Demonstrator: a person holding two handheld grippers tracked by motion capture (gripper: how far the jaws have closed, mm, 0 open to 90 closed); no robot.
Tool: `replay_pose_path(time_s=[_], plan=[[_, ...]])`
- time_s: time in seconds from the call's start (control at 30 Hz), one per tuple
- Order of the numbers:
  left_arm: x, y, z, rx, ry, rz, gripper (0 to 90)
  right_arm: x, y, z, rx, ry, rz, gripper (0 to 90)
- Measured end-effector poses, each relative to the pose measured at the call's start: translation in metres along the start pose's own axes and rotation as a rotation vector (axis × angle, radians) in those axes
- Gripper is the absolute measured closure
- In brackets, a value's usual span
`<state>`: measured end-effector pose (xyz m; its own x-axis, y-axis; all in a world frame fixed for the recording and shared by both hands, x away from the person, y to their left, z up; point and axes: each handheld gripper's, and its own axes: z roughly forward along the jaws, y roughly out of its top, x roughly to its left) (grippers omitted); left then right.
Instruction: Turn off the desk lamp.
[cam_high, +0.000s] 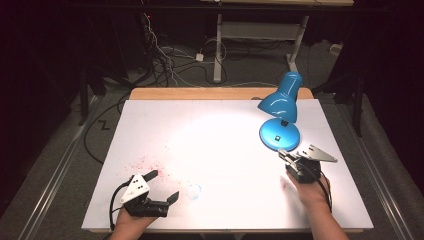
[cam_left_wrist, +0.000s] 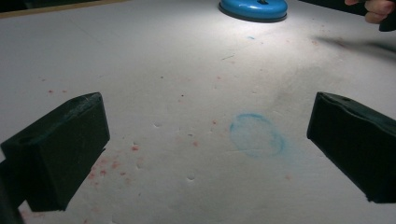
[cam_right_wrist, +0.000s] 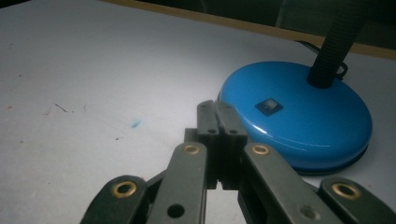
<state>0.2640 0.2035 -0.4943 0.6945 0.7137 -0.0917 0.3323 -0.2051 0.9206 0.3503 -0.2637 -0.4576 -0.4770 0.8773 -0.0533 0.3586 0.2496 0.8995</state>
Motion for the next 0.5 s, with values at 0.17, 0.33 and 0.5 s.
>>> replay_pose_path(time_s=[0.17, 0.33, 0.5], plan=[[0.000, 0.000, 0.000, 0.002, 0.002, 0.001, 0.0, -0.004, 0.002, 0.011, 0.008, -0.010, 0.006, 90.0], [0.000, 0.000, 0.001, 0.005, -0.002, 0.002, 0.0, -0.009, 0.004, 0.017, 0.017, -0.003, 0.024, 90.0], [-0.001, -0.001, 0.001, 0.008, -0.003, 0.003, 0.0, -0.016, 0.006, 0.027, 0.019, -0.015, 0.035, 90.0]])
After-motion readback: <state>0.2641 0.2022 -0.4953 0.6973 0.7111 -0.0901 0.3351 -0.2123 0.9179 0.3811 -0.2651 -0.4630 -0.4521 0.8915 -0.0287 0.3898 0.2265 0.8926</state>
